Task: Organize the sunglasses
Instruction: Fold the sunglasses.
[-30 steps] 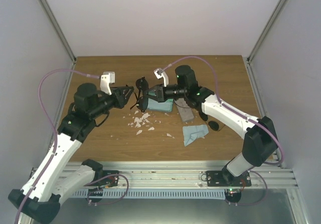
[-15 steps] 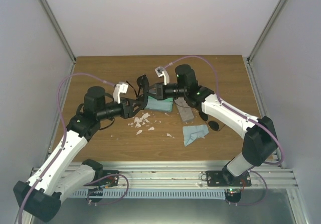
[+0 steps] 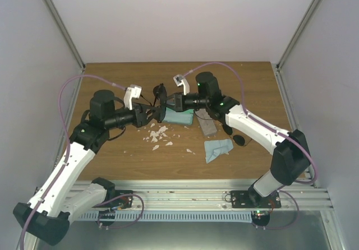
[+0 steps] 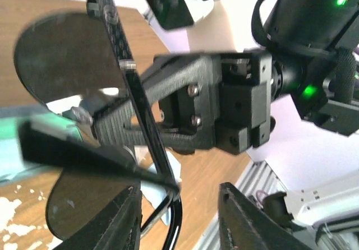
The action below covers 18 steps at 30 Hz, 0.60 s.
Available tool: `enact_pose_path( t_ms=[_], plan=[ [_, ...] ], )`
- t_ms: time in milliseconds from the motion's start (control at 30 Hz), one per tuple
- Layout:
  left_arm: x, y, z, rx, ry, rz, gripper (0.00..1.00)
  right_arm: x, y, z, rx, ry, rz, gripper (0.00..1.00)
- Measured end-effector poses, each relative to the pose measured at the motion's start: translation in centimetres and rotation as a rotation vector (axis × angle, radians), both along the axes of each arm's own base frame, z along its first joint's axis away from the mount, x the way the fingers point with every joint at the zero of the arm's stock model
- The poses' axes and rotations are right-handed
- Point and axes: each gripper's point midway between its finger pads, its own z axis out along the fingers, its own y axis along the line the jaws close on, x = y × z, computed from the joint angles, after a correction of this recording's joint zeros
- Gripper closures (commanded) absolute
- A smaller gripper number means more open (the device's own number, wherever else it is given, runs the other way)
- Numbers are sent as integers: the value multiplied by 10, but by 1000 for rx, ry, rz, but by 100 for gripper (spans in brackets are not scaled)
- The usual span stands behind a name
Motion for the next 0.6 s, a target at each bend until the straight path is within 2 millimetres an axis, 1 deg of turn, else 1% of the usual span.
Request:
enact_pose_path(
  t_ms=[67, 167, 233, 400, 500, 600],
  plan=[
    [7, 3, 8, 4, -10, 39, 58, 2, 0, -3, -7, -1, -5, 99],
    [20, 11, 26, 6, -43, 120, 53, 6, 0, -13, -30, 5, -26, 100],
    [25, 17, 30, 12, -49, 167, 50, 10, -1, -17, -39, 4, -43, 99],
    [36, 30, 42, 22, -77, 270, 48, 15, -1, -28, -65, 12, -59, 99],
    [42, 37, 59, 9, -124, 326, 47, 15, -2, -37, -87, 28, -62, 99],
    [47, 42, 71, -4, -159, 363, 46, 14, -1, -39, -91, 22, -57, 99]
  ],
)
